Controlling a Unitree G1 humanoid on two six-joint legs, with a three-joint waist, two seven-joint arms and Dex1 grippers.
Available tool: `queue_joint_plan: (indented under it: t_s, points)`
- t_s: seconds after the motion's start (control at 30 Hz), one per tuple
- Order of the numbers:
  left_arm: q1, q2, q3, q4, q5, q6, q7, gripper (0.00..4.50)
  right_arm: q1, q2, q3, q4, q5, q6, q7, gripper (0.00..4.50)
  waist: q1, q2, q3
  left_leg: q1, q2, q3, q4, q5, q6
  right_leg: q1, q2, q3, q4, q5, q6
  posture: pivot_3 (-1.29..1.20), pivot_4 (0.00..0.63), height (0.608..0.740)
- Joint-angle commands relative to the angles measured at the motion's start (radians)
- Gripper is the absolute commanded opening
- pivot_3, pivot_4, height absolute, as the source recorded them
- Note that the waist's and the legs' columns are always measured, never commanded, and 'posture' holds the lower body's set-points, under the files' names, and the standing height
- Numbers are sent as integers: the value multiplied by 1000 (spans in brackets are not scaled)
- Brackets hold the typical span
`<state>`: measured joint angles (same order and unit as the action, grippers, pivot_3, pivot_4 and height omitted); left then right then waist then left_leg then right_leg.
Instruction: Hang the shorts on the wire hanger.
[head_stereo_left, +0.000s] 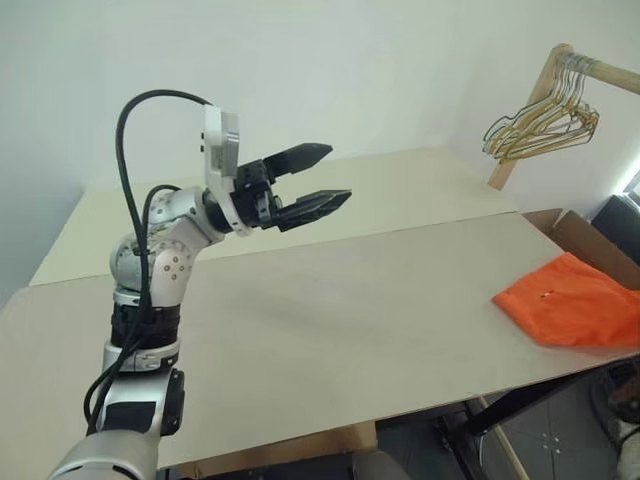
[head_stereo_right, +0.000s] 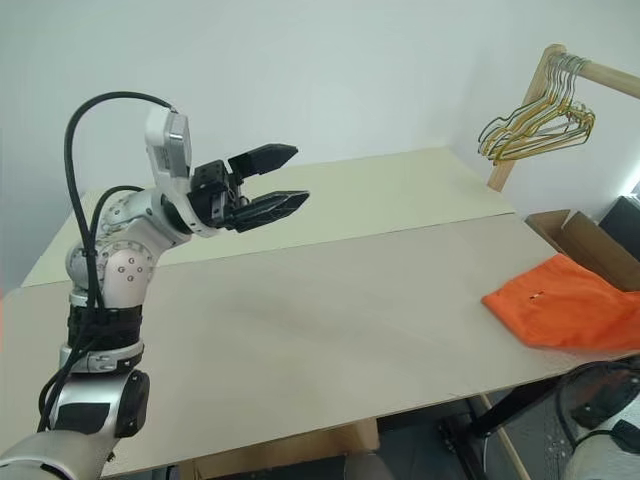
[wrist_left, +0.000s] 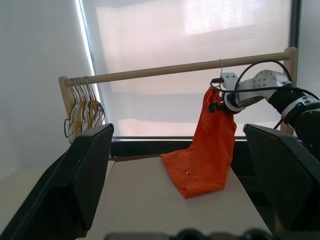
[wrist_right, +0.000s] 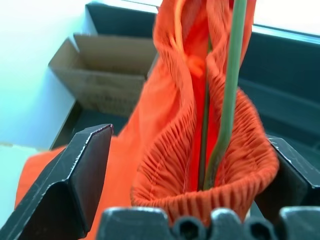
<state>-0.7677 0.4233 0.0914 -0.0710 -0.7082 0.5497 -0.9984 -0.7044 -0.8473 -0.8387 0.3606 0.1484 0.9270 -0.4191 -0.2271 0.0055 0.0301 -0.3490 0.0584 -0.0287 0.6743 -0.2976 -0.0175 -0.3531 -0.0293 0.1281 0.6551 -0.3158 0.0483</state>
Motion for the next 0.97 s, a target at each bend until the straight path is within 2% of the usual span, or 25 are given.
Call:
queue_joint_plan:
  t_s: [0.03, 0.2, 0.27, 0.33, 0.4, 0.53, 0.63, 0.87, 0.93, 0.97]
  points:
    - [11, 3, 9, -34, 11, -17, 35, 4500, 54, 26, 90, -233, -112, -197, -74, 4475, 5, 0, 0, 0, 0, 0, 0, 0, 0, 0, 0, 0, 0, 0, 0, -168, 0, 740]
    - [48, 12, 8, -51, 29, -29, 68, 4500, 134, 71, 230, -414, -249, -387, -109, 4475, 7, 1, 0, 1, 0, 0, 0, 0, 0, -1, 0, 1, 2, 0, 0, -154, 0, 740]
    - [67, 11, 11, -65, 41, -33, 98, 4500, 158, 65, 312, -467, -313, -471, -97, 4475, 8, 1, 0, 1, 0, 0, 0, 0, 0, -1, 0, 1, 2, 0, 0, -148, 0, 740]
    - [102, 0, 22, -86, 72, -55, 155, 4500, 160, 80, 392, -543, -311, -539, -24, 4475, 11, 1, 0, 1, 0, 0, 0, 0, 0, -1, 0, 1, 2, 0, 0, -128, 0, 740]
    - [130, 2, 24, -106, 95, -60, 198, 4500, 164, 100, 440, -599, -277, -576, 61, 4475, 12, 1, 0, 2, 0, 0, 0, 0, 0, 0, 0, 2, 2, 0, 0, -109, 0, 740]
    - [232, 33, 18, -193, 142, -34, 280, 4500, 235, 188, 558, -741, -28, -597, 400, 4475, 33, -3, 0, 1, 0, -3, 1, 0, 0, 0, 1, 0, 2, 0, 0, -54, 0, 740]
    - [333, 73, 18, -273, 171, -42, 295, 4500, 318, 244, 621, -826, 171, -505, 600, 4475, 59, -5, 0, 1, 0, -5, 0, 0, 0, 0, 1, -1, 1, 0, -1, 7, 0, 740]
    - [520, 191, 59, -421, 157, -15, 277, 4500, 451, 199, 773, -879, 281, -535, 966, 4475, 185, -6, 1, -1, -3, -11, 2, 0, 0, -6, -2, -7, 2, 0, -1, 118, 0, 740]
    - [551, 213, 62, -434, 162, -16, 274, 4500, 458, 184, 780, -867, 295, -527, 1017, 4475, 217, -7, 2, -1, -3, -11, 2, 0, 0, -6, -2, -8, 2, 0, -1, 137, 0, 740]
    - [561, 220, 64, -436, 167, -17, 279, 4500, 459, 178, 780, -857, 294, -532, 1038, 4475, 217, -7, 2, -1, -4, -11, 2, 0, 0, -6, -2, -8, 2, 0, -1, 145, 0, 740]
